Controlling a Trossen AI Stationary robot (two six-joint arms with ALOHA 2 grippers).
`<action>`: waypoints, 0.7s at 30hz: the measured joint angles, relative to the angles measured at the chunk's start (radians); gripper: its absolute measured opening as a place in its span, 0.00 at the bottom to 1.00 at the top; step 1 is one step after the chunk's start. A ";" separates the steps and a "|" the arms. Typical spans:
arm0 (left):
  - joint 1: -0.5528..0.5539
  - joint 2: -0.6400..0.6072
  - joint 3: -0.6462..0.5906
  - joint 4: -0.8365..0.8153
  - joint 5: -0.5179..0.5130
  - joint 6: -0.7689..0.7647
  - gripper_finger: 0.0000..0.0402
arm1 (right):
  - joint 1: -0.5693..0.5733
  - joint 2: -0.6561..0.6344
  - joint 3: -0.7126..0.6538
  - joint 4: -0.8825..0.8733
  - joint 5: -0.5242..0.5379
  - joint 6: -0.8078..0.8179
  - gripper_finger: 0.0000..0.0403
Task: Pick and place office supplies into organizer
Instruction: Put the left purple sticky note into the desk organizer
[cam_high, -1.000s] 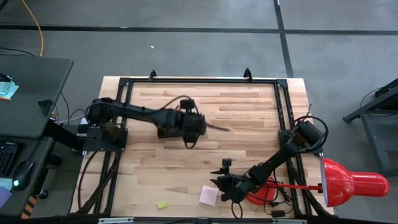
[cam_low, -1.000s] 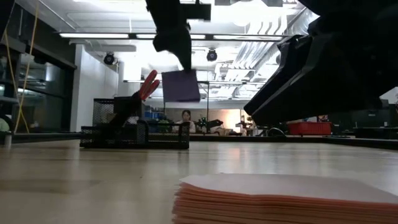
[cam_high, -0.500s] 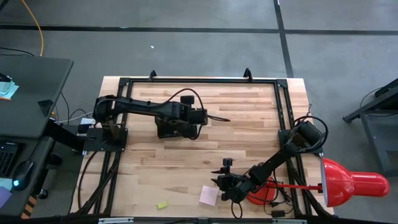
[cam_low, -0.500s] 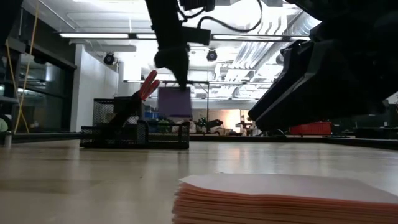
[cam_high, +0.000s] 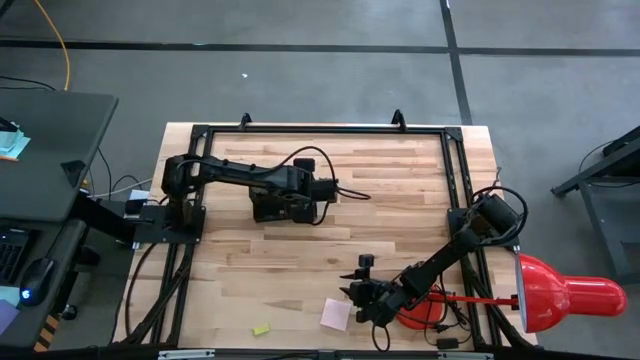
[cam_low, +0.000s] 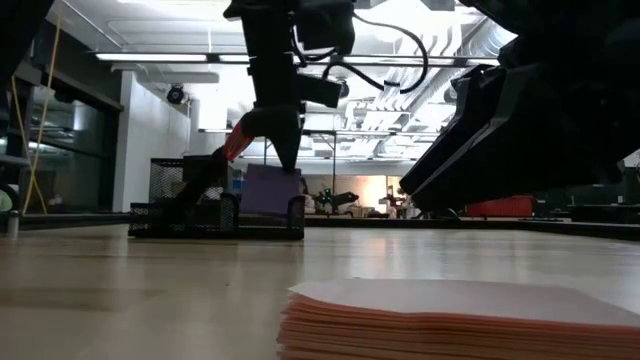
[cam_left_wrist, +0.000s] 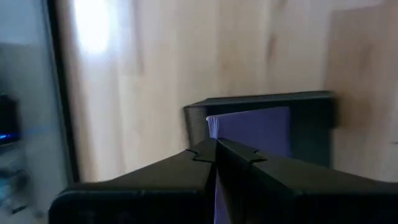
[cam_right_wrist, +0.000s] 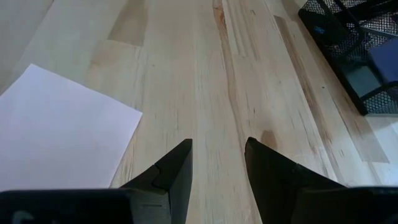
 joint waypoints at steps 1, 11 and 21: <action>0.006 0.002 0.000 -0.002 0.026 0.000 0.00 | 0.000 0.000 0.000 0.001 0.000 0.000 0.34; 0.020 0.003 0.000 -0.002 0.129 -0.040 0.00 | 0.000 0.000 0.000 -0.001 0.000 0.000 0.34; 0.061 0.002 0.000 -0.013 0.162 -0.111 0.11 | 0.000 0.000 0.000 -0.001 0.000 0.000 0.34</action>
